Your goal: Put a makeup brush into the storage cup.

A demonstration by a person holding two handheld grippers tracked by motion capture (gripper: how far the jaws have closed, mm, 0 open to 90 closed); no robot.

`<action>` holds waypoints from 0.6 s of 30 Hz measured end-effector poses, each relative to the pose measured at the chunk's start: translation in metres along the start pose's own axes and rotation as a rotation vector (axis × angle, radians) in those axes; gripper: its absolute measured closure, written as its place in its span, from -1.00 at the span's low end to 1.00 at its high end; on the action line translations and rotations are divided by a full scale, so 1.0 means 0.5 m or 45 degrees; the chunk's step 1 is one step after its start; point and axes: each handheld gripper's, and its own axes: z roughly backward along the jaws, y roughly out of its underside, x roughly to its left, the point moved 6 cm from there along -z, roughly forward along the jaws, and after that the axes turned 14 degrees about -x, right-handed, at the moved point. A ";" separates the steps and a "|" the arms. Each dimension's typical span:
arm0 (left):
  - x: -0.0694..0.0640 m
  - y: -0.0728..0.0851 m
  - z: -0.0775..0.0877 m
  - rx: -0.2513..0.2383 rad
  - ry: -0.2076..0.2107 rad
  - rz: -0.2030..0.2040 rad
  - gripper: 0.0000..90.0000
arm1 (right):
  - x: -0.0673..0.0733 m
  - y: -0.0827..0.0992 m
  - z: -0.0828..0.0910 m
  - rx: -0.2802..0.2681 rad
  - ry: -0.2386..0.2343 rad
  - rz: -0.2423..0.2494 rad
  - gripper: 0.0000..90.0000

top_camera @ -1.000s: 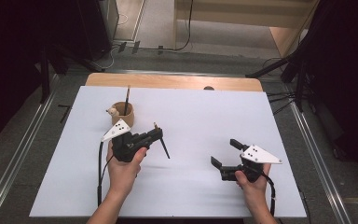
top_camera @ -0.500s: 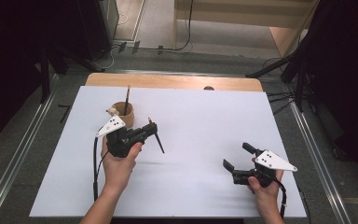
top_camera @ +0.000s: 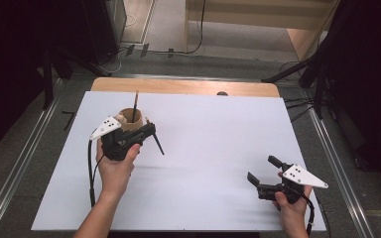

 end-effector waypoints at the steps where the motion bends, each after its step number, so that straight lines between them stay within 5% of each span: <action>1: 0.003 -0.002 0.001 -0.001 -0.005 -0.005 0.89 | -0.002 0.001 0.002 -0.001 0.001 -0.001 -0.93; 18: 0.044 -0.039 0.015 -0.031 -0.083 -0.048 0.88 | -0.033 0.019 0.036 0.021 0.040 -0.020 -1.00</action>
